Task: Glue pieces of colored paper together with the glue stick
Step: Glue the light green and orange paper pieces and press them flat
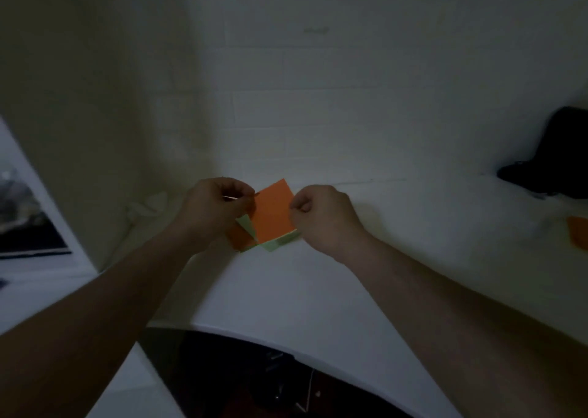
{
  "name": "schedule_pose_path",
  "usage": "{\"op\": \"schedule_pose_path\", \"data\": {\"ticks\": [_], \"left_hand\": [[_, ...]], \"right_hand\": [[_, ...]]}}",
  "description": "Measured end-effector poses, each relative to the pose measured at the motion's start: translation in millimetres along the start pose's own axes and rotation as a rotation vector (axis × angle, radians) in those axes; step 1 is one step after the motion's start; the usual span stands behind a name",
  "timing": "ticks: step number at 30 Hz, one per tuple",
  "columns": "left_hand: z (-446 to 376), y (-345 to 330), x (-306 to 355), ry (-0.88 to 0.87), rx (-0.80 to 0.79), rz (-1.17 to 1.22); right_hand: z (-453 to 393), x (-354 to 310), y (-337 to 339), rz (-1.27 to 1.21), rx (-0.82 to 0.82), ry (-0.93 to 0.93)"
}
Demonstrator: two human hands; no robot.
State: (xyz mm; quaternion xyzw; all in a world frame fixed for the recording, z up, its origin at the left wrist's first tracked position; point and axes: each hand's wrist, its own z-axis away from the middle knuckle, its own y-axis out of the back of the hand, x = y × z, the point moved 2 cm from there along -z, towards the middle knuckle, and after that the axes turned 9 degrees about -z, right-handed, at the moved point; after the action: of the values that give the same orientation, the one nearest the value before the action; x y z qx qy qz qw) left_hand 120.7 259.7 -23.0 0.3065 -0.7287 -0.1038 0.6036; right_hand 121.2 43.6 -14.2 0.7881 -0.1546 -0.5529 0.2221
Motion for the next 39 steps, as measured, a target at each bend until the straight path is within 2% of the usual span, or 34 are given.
{"op": "schedule_pose_path", "data": {"ticks": [5, 11, 16, 23, 28, 32, 35, 39], "left_hand": [[-3.8, 5.5, -29.2, -0.031, 0.105, -0.199], [-2.5, -1.3, -29.5, -0.121, 0.107, -0.353], [-6.0, -1.4, -32.8, -0.1, 0.063, -0.405], [-6.7, 1.3, -35.8, -0.048, 0.04, -0.342], [-2.9, -3.1, -33.4, -0.158, 0.067, -0.52], [0.5, -6.2, -35.1, -0.162, 0.096, -0.623], [8.4, -6.5, -21.8, -0.22, 0.165, -0.615], [24.2, -33.0, 12.7, -0.383, 0.094, -0.613]], "right_hand": [[-10.4, 0.9, -42.0, 0.193, -0.069, -0.009], [-13.9, 10.4, -53.7, 0.473, -0.048, 0.035], [-16.9, 12.0, -47.4, 0.397, -0.056, -0.01], [-13.4, 3.3, -57.0, 0.301, -0.023, -0.024], [-10.8, 6.1, -60.4, 0.202, -0.022, 0.026], [-3.4, 9.5, -44.7, 0.137, -0.036, 0.082], [8.9, 15.1, -14.8, 0.163, -0.065, 0.159], [27.9, 37.6, 47.4, 0.193, -0.011, 0.233]]}}
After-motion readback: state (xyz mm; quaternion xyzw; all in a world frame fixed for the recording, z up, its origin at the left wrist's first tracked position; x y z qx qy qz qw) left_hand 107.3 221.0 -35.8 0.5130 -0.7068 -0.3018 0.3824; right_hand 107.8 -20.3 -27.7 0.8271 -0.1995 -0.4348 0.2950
